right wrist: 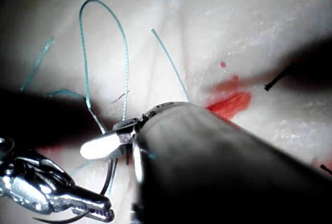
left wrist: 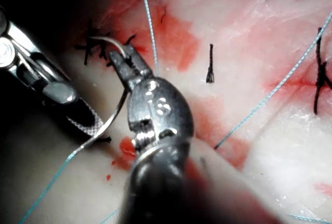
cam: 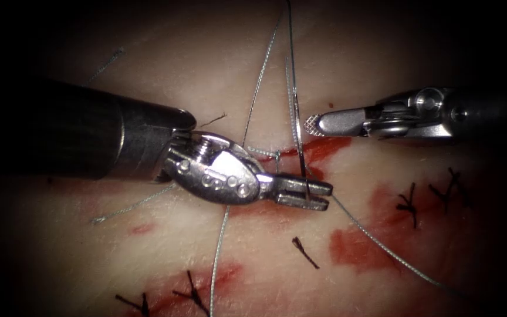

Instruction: Wound Closure

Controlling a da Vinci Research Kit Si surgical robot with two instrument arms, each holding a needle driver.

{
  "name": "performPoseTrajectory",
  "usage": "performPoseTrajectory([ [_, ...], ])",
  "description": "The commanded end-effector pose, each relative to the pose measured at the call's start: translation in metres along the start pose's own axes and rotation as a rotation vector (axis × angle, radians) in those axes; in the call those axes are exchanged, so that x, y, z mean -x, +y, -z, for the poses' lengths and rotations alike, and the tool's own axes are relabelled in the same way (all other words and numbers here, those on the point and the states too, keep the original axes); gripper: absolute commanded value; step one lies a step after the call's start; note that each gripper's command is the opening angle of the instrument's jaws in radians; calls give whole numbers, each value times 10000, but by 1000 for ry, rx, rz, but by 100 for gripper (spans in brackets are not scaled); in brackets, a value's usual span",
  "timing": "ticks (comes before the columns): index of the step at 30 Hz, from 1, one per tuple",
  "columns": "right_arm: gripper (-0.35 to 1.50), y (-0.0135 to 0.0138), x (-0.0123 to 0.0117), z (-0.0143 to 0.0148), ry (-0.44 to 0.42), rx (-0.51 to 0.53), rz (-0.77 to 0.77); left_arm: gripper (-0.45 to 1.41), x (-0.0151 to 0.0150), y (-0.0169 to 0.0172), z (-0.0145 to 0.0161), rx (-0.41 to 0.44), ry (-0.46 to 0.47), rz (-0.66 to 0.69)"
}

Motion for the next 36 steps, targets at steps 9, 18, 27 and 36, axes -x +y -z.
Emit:
performPoseTrajectory([
  [9,51,8,-8,-28,54,63,145,-45,-1,5,-10,12,14,56],
  [18,51,13,-9,-27,44,87,153,-45,-1,5,-11,3,6,54],
  [27,29,13,-9,-26,23,123,150,-45,-1,5,-12,-1,-5,55],
  [36,-25,19,-14,-31,45,146,153,-45,0,9,-15,-1,-8,51],
])
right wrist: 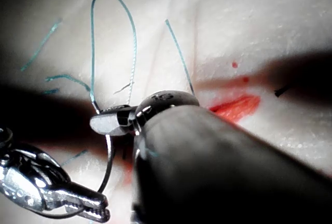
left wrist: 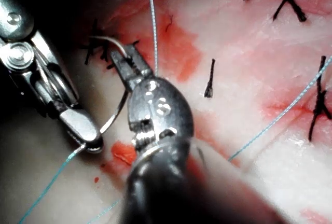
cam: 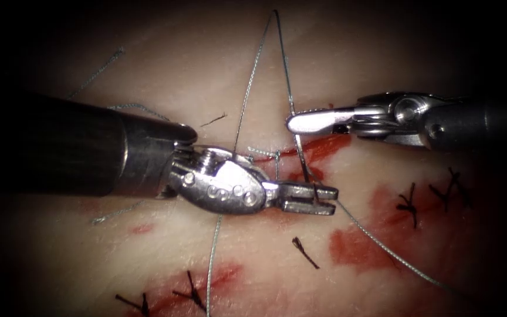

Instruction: Wound Closure

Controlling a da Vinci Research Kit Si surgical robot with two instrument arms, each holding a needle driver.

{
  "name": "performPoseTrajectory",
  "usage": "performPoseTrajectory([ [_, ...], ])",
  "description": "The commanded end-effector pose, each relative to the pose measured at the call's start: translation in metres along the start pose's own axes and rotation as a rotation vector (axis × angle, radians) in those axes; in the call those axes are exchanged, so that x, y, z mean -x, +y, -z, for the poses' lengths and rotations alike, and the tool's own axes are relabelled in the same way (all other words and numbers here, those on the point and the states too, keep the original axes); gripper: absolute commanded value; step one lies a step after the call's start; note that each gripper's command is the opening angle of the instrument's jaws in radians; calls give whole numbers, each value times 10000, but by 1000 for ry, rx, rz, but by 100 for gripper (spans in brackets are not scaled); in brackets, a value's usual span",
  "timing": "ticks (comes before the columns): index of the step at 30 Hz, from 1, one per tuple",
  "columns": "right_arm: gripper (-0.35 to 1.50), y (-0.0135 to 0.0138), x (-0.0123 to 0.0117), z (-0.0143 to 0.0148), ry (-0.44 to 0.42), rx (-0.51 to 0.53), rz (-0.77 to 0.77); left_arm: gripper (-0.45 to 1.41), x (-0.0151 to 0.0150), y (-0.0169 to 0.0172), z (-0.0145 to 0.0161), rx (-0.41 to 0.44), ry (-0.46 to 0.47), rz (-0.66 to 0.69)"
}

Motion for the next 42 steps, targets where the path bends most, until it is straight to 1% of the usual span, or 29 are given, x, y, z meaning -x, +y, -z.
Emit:
performPoseTrajectory([
  [1,-35,4,0,-11,7,3,1,-45,5,2,-6,0,0,0],
  [5,-35,5,3,-10,-9,29,5,-45,5,1,-7,2,-2,0],
  [6,-35,5,5,-9,-24,48,6,-13,5,0,-7,-3,-10,60],
  [7,-35,5,6,-8,-50,84,8,39,4,-1,-7,-13,-16,121],
  [8,-35,5,7,-7,-56,119,10,69,2,-5,-7,-26,-22,166],
  [9,-35,5,7,-5,-54,156,13,81,0,-11,-5,-42,-29,232],
  [11,-35,7,6,2,-5,210,18,83,-7,-24,0,-82,-15,413],
  [12,-35,8,4,5,21,209,39,79,-12,-34,6,-121,-7,485],
  [13,-35,11,1,11,42,205,99,84,-16,-42,12,-150,-4,507],
  [15,-35,16,-4,20,57,222,225,84,-25,-58,27,-193,22,574],
  [17,-35,23,-7,33,49,225,292,76,-30,-70,41,-222,50,628],
  [19,-35,29,-11,44,-8,196,517,56,-31,-81,57,-244,55,658],
  [20,-35,31,-14,49,-17,182,564,56,-31,-86,62,-252,52,664],
  [22,-35,36,-17,58,-15,170,595,56,-26,-93,72,-266,36,674],
  [23,-35,39,-17,62,-23,166,709,59,-24,-94,74,-272,27,676],
  [24,-35,42,-16,65,-33,166,799,76,-21,-95,76,-278,17,678],
  [25,-35,44,-15,67,-42,164,872,103,-16,-97,78,-288,4,674],
  [27,-35,48,-14,68,-79,111,998,120,-10,-99,79,-300,-13,675],
  [29,-35,50,-13,68,-99,6,1143,128,-3,-98,80,-303,-28,674],
  [30,-35,50,-12,67,-106,-18,1173,126,1,-98,80,-305,-33,672],
  [31,-35,49,-12,67,-98,1,1181,118,4,-97,81,-303,-43,670],
  [32,-35,47,-13,65,-66,60,1183,98,9,-93,82,-298,-44,730],
  [33,-35,44,-14,64,-21,111,1182,59,14,-89,83,-291,-40,795],
  [34,-35,42,-14,64,16,108,1179,7,18,-82,84,-268,-34,865],
  [35,-35,39,-16,64,77,88,1216,-45,25,-72,83,-247,-32,949],
  [38,-35,32,-25,66,190,-12,1297,-45,45,-52,78,-238,-47,1095],
  [39,-35,28,-30,68,219,-52,1316,-45,50,-48,77,-240,-48,1094],
  [41,-35,22,-36,70,243,-67,1307,-45,65,-41,75,-239,-51,1079],
  [42,-35,18,-41,73,246,-61,1372,-45,71,-39,75,-239,-50,1091],
])
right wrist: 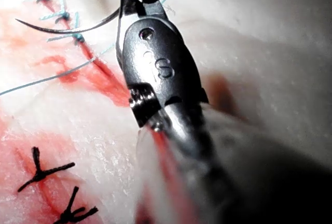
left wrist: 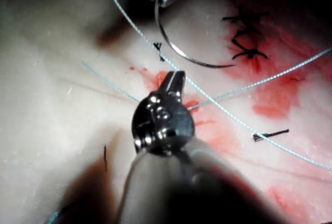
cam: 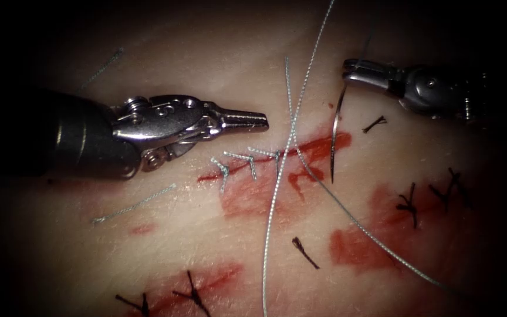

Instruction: Wound Closure

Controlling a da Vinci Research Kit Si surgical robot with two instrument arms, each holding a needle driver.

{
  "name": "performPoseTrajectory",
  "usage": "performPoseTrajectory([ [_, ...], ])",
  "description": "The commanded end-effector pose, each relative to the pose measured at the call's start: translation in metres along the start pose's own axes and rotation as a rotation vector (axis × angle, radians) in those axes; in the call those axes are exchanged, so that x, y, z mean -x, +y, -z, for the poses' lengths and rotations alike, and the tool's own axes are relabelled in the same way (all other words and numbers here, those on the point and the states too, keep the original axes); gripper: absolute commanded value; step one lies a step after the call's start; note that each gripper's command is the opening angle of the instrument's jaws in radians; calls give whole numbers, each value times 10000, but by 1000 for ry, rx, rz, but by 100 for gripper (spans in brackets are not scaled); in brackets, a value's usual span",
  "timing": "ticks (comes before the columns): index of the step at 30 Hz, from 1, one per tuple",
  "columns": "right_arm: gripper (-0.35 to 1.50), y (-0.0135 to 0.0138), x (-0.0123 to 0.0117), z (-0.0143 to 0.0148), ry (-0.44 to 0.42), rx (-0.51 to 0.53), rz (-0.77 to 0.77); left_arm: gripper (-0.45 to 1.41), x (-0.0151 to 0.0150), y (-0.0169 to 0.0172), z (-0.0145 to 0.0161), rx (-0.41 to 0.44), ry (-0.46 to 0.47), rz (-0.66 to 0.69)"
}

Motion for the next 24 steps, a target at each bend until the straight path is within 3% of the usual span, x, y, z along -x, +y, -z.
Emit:
performPoseTrajectory([
  [1,-35,11,-6,-7,2,-3,87,-45,8,-6,-7,4,-7,34],
  [6,-35,20,-17,1,19,-20,268,-45,37,-27,-12,-60,-106,99],
  [10,-35,23,-15,1,40,-47,284,-45,51,-37,-26,-105,-135,119],
  [15,-35,27,-12,-3,126,-132,359,-45,56,-40,-69,-185,-160,225],
  [24,-35,27,-8,-4,137,-129,423,-45,68,-38,-113,-119,-211,284],
])
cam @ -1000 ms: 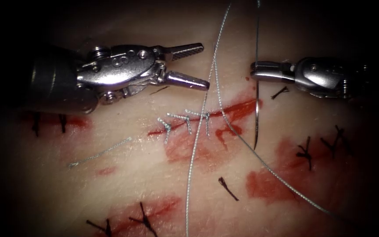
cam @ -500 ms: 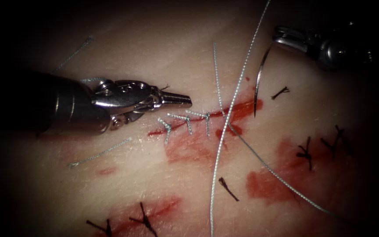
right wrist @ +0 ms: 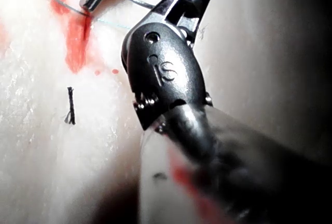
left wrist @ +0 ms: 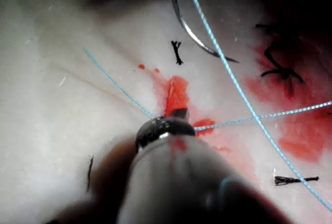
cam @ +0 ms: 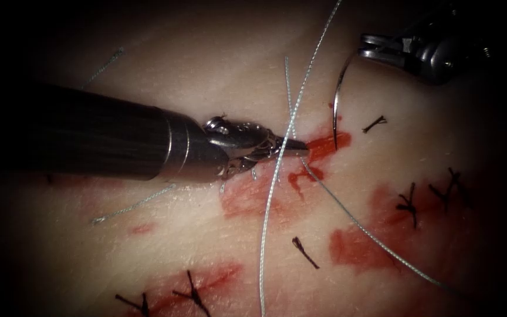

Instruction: Wound Closure

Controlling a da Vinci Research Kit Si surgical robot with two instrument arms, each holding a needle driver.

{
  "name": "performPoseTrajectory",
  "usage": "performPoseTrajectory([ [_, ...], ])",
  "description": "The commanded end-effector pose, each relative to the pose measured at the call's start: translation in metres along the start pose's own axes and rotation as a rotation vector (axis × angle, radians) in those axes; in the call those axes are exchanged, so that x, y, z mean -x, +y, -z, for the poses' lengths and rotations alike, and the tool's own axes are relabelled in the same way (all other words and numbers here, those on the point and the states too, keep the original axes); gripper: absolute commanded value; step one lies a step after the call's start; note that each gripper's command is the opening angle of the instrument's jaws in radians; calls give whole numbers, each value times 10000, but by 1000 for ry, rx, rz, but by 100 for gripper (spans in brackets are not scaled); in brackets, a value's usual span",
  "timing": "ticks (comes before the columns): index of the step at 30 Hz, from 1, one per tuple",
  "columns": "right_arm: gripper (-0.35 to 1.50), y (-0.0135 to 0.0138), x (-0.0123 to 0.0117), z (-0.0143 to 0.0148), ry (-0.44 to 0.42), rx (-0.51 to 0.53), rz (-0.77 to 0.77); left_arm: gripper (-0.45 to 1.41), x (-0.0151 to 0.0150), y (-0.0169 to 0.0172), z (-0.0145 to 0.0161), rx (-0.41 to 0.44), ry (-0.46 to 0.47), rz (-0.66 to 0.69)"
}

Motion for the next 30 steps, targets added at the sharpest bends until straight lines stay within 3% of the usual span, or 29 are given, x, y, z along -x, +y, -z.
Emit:
performPoseTrajectory([
  [1,-35,-3,6,-7,-3,5,0,-45,3,0,-8,11,-6,-8],
  [6,-35,-7,9,-9,-7,6,5,-45,5,2,-8,-22,-9,-12],
  [20,-35,-7,10,-10,-17,15,6,-45,18,-24,-5,-149,-133,-21],
  [30,-35,-14,15,-21,-24,17,14,-45,25,-37,-8,-264,-148,-145],
])
